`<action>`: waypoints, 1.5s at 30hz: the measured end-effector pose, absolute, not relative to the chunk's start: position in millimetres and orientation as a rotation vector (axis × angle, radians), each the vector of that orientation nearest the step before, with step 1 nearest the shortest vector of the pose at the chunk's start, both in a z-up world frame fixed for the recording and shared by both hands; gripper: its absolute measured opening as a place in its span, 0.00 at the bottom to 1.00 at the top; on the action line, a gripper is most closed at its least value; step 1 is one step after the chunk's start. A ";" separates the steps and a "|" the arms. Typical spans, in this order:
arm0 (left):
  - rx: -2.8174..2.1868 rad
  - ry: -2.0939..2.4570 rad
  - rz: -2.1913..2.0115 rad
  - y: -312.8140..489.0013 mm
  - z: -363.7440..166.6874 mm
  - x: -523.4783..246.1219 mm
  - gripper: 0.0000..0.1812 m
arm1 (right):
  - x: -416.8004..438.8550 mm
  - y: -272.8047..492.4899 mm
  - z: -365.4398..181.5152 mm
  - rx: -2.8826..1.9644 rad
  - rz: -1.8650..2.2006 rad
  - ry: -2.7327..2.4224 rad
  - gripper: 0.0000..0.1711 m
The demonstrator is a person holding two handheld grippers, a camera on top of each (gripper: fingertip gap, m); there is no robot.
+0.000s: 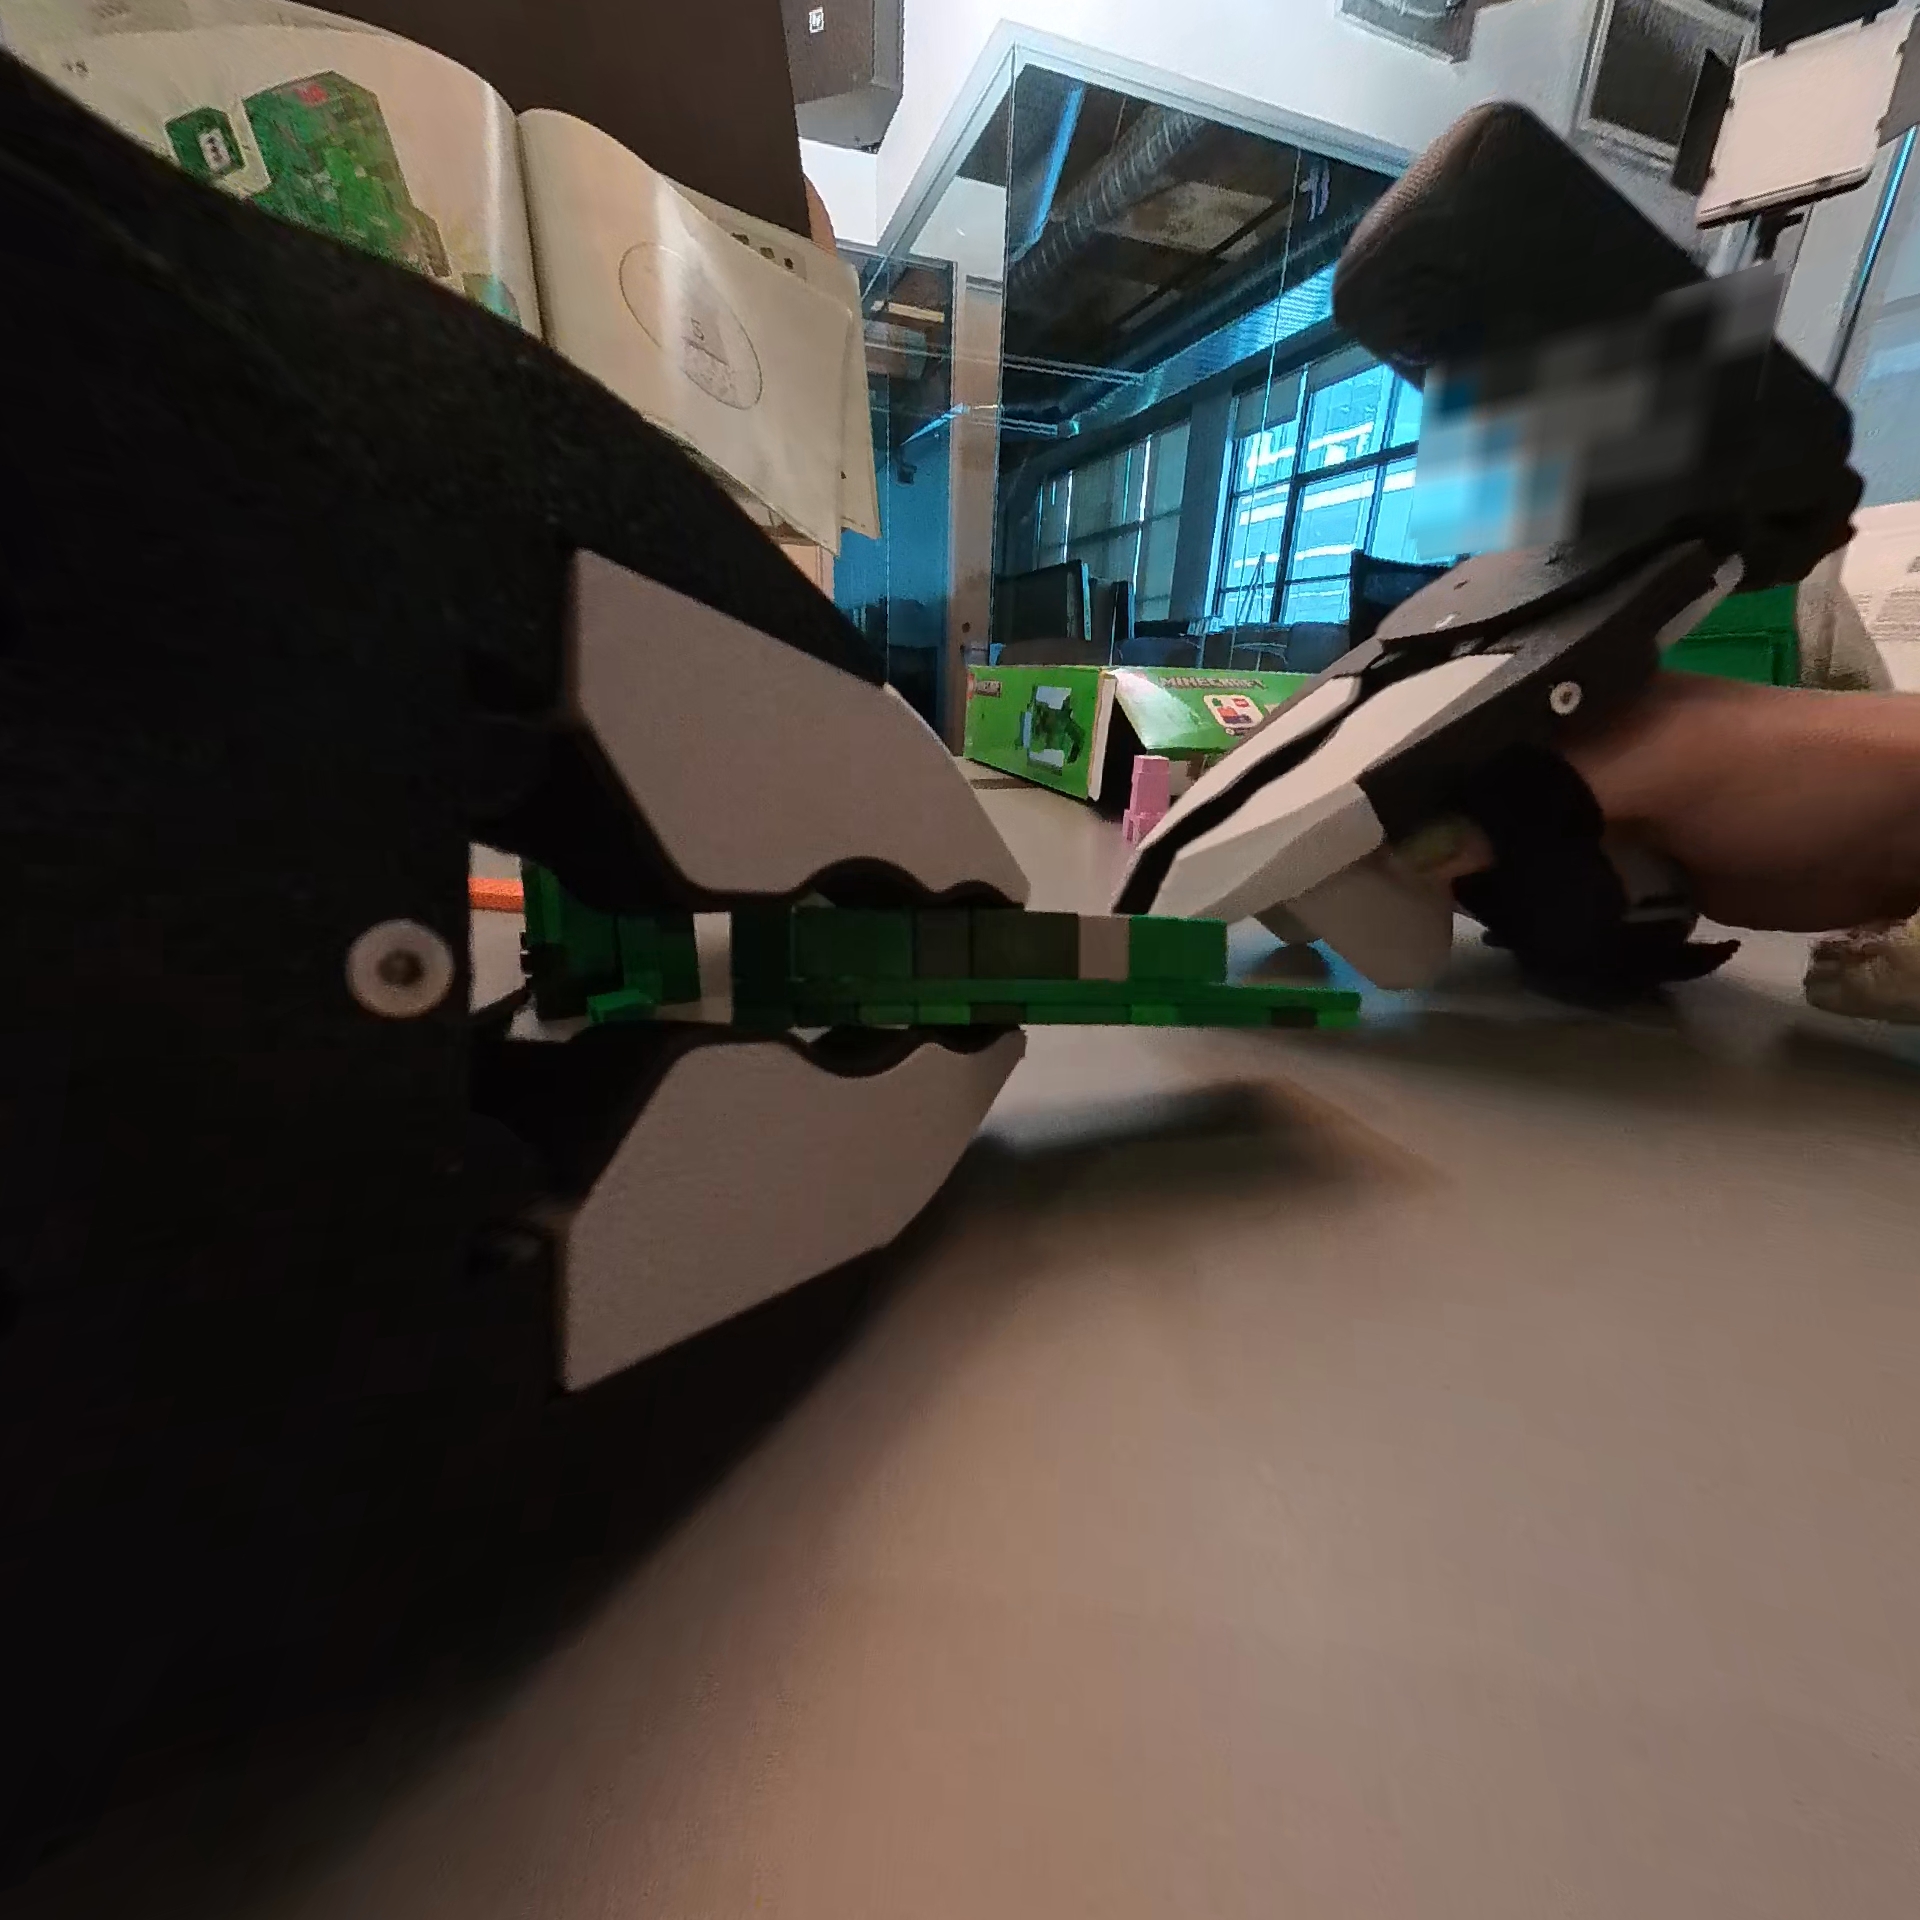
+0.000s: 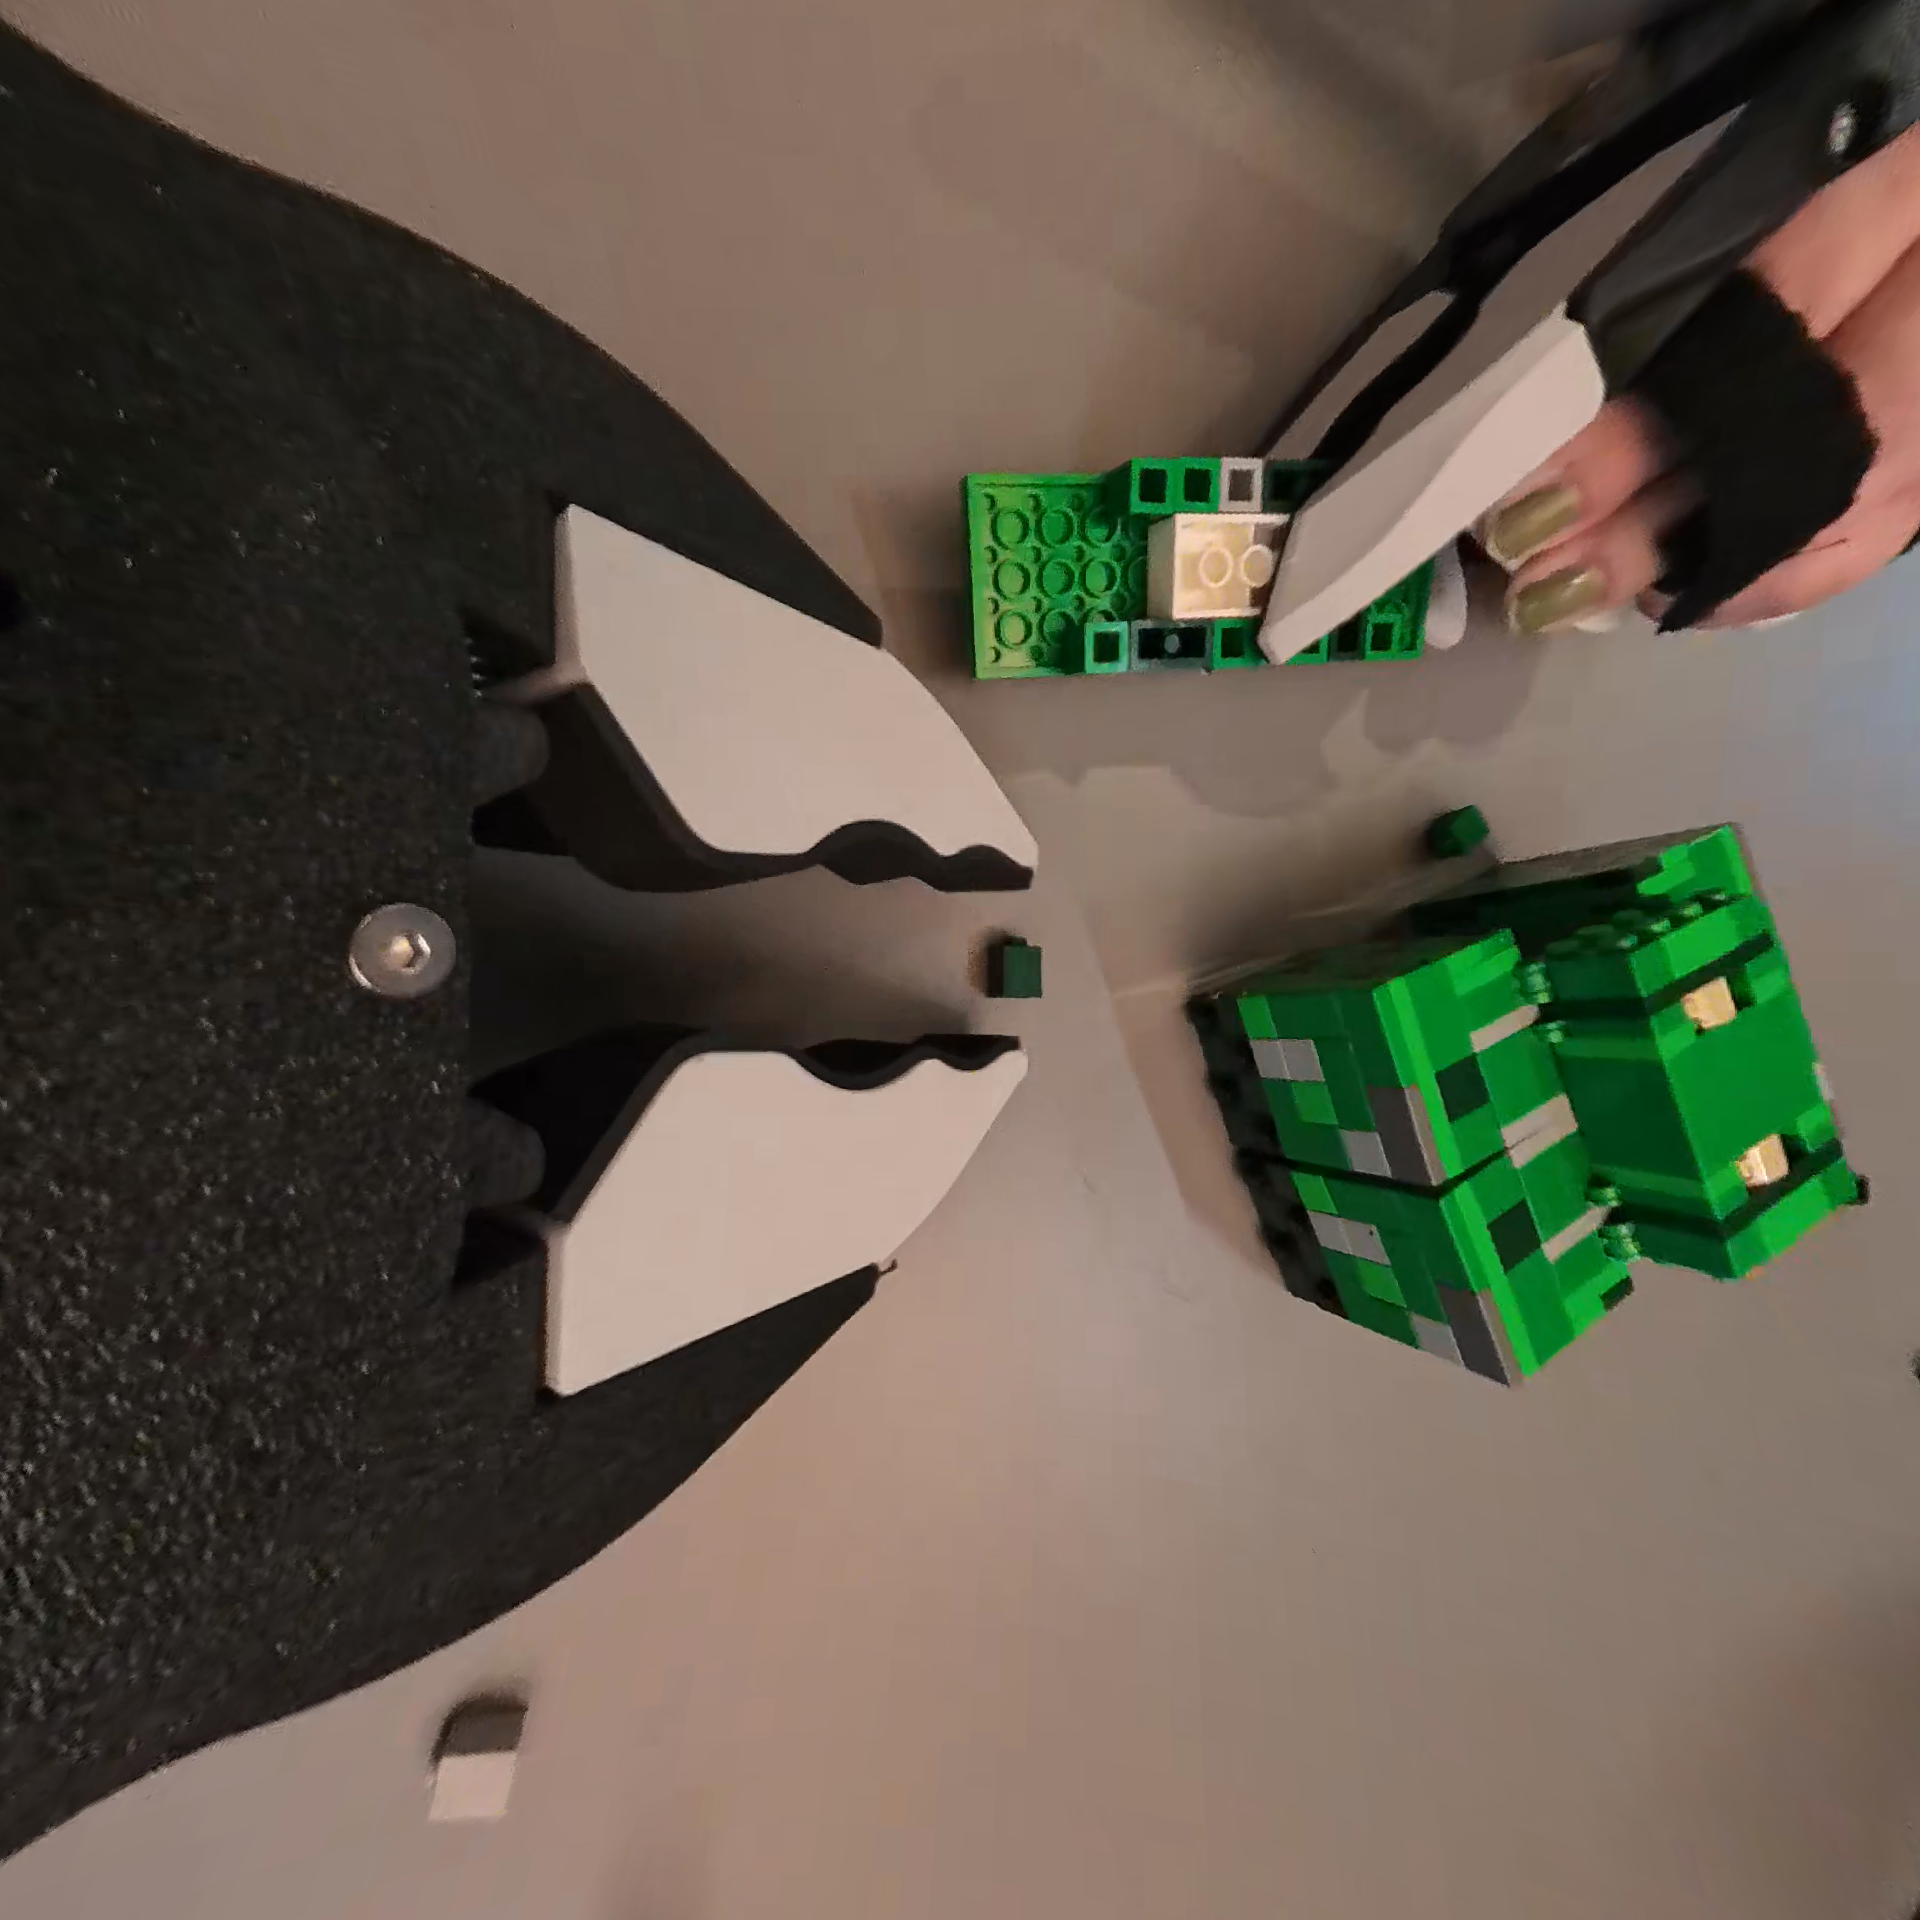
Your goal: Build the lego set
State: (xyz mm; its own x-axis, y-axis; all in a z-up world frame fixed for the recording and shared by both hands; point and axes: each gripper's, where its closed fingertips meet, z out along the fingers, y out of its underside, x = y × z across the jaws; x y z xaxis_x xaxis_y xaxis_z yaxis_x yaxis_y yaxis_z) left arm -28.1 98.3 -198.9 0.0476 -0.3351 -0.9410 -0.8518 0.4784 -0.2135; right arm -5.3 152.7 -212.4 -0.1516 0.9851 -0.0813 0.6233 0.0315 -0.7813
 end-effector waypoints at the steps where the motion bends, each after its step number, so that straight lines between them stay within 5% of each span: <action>1: -1.074 1.533 0.542 98.3 -198.9 -28.0 0.10 | -5.8 153.0 -212.4 -1.627 0.964 -1.825 0.14; 13: -1.109 1.523 0.576 100.0 -199.4 -31.4 0.10 | -9.6 144.8 -220.1 -1.543 0.765 -1.928 0.06; 22: -1.347 1.440 0.302 102.3 -206.3 -38.7 0.10 | -5.5 100.3 -181.9 -0.844 0.532 -1.930 0.07; 45: -1.370 1.450 0.296 104.5 -208.0 -39.1 0.10 | -16.5 87.7 -190.0 -0.789 0.394 -1.962 0.07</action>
